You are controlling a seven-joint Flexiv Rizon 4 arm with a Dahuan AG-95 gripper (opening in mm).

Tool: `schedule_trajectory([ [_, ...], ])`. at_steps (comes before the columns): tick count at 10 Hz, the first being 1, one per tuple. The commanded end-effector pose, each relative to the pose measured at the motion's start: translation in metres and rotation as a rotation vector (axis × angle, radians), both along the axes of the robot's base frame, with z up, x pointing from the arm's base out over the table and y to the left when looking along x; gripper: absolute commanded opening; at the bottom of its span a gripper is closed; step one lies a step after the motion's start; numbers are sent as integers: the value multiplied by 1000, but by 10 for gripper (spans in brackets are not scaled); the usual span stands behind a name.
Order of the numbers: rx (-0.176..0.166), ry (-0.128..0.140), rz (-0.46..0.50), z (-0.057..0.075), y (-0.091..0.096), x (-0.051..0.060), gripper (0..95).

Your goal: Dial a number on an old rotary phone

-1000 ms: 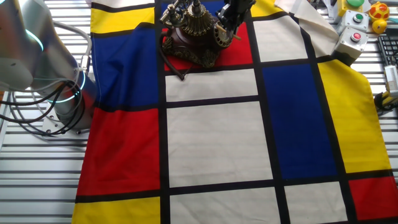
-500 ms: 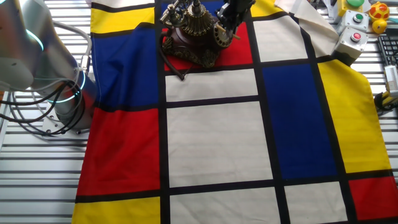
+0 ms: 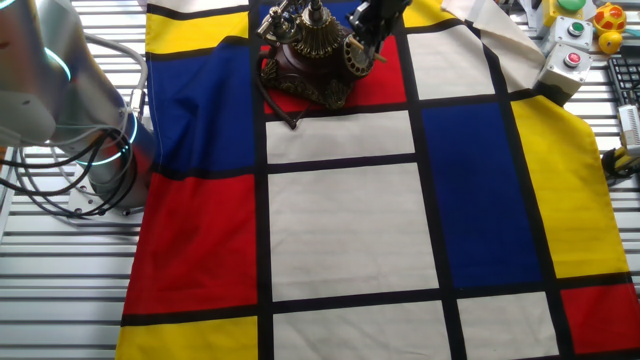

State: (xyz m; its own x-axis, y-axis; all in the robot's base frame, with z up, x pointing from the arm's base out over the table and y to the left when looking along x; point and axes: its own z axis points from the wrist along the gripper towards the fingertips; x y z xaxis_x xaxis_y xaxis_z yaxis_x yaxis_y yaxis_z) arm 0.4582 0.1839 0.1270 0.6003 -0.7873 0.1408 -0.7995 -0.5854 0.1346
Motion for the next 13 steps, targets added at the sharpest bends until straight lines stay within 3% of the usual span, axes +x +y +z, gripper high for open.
schedule_trajectory([
  [1,-3,2,-16,-1,1,1,0],
  [13,-50,-9,-140,0,8,5,0],
])
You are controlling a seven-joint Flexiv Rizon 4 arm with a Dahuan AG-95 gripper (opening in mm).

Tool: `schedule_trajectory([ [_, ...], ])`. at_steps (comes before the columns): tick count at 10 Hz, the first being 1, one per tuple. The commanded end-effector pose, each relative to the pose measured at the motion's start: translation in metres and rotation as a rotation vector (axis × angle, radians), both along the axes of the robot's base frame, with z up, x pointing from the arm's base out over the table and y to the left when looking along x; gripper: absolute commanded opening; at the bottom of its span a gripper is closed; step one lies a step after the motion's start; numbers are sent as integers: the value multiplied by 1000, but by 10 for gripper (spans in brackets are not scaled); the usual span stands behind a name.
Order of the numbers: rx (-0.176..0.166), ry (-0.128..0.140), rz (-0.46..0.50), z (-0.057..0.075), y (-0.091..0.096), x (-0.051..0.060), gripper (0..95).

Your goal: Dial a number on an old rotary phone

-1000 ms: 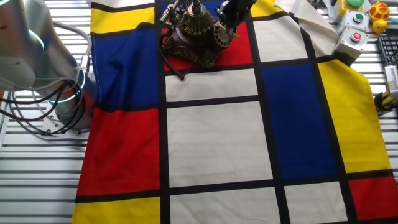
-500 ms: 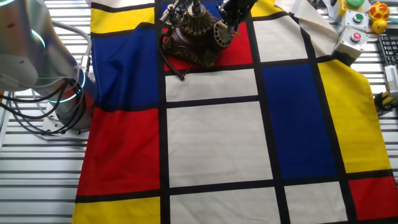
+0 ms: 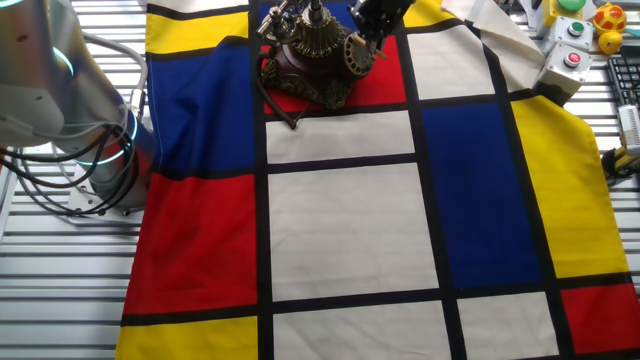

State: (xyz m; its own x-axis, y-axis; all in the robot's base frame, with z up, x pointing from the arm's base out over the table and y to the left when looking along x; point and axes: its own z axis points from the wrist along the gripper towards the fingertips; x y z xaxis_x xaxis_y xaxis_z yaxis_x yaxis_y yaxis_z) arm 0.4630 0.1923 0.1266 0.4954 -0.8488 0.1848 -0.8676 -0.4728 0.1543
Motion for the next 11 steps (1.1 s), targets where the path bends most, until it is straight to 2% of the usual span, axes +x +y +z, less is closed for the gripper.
schedule_trajectory([
  [1,-9,-5,-28,1,0,1,0],
  [6,-44,-15,-29,-2,4,0,0],
  [11,-60,-20,-30,-3,5,0,0],
])
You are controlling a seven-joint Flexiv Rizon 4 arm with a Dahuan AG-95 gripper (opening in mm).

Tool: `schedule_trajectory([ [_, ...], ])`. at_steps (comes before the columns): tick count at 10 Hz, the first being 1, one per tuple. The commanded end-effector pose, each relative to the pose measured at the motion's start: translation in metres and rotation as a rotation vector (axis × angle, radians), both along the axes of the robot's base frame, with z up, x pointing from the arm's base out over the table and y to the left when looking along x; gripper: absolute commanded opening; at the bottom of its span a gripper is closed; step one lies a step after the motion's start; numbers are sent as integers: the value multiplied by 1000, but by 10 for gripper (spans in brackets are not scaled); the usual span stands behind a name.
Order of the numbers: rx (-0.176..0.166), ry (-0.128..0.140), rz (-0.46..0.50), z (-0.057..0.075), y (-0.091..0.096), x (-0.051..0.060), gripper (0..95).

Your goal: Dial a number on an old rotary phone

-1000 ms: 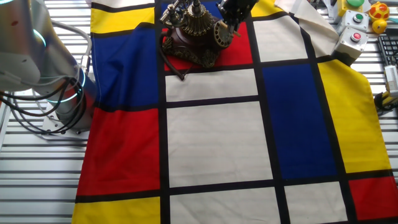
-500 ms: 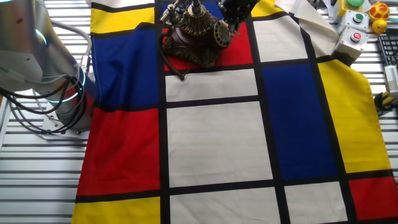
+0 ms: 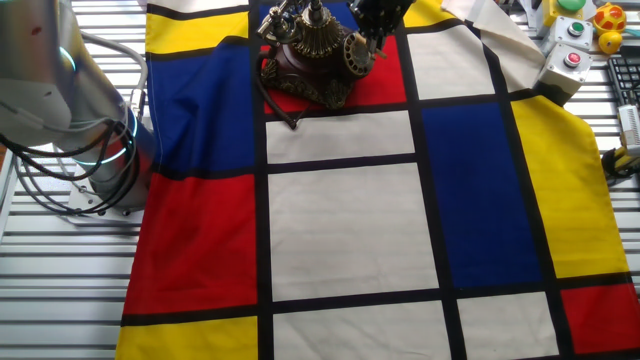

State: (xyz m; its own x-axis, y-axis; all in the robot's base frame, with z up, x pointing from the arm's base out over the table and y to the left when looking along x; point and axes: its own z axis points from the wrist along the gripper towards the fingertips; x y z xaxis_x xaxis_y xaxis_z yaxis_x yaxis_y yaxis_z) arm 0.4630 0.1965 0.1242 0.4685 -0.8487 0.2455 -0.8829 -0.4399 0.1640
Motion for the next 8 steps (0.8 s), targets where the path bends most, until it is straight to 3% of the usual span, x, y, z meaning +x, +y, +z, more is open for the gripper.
schedule_trajectory([
  [1,0,-2,-7,-1,1,0,0],
  [8,-45,-19,-61,-1,1,1,0],
])
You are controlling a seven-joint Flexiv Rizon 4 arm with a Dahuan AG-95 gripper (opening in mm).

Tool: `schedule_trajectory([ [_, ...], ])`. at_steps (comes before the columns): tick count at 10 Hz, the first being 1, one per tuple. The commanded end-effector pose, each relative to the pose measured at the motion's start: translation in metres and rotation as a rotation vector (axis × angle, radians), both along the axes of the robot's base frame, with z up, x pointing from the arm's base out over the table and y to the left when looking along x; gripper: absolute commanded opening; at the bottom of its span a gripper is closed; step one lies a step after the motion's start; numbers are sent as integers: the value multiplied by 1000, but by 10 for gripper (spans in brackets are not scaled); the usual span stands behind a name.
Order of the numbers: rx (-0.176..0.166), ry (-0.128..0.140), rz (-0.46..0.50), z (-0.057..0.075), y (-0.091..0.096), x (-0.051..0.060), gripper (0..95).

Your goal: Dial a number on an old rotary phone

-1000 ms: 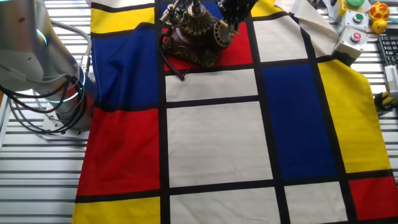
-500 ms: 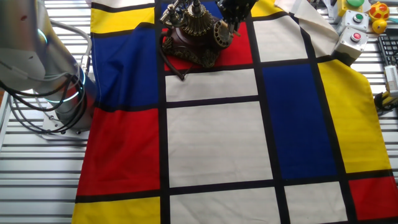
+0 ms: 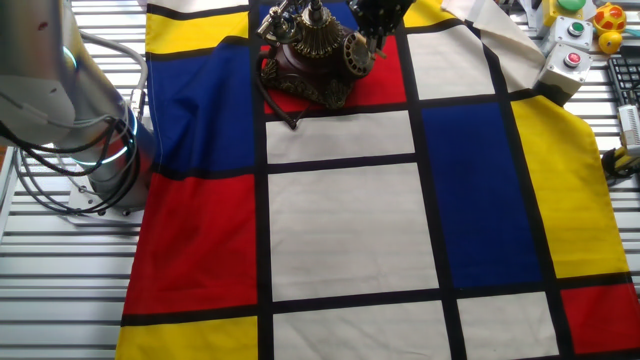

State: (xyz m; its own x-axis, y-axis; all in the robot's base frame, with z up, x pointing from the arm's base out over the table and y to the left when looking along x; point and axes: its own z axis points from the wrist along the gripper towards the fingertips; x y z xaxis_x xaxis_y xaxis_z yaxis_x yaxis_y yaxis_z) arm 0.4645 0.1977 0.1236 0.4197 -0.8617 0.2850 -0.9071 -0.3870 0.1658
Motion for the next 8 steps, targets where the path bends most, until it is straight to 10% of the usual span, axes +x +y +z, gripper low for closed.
schedule_trajectory([
  [1,-10,-5,-14,0,0,0,0],
  [8,-33,-14,-45,-1,0,1,0],
])
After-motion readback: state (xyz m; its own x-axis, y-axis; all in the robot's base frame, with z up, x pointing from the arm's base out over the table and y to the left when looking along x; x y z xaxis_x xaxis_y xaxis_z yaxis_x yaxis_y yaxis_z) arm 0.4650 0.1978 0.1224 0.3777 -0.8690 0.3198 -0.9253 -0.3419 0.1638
